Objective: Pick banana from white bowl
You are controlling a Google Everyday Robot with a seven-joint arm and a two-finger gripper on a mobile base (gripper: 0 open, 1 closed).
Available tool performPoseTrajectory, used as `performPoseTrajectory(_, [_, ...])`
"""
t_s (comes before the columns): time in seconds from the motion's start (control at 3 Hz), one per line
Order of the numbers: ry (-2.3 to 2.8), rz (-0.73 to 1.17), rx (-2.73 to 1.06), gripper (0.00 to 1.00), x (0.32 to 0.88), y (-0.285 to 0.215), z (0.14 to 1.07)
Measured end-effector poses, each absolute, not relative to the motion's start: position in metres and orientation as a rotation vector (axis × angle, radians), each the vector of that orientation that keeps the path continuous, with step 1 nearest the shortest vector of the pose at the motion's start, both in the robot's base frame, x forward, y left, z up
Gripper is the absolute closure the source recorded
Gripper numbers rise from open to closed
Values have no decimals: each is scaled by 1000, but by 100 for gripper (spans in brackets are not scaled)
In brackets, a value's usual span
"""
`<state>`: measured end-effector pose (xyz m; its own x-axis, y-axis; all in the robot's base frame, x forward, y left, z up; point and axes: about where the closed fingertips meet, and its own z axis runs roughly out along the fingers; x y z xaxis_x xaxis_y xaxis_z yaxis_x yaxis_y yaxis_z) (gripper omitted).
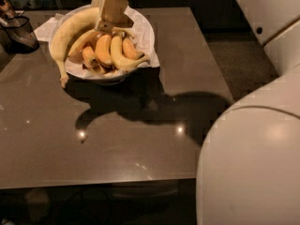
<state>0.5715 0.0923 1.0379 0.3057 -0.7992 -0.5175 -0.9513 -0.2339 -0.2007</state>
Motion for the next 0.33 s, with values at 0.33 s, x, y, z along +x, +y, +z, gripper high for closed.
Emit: performPoseTrajectory(0.33, [1548,404,-2101,100,559,93,1046])
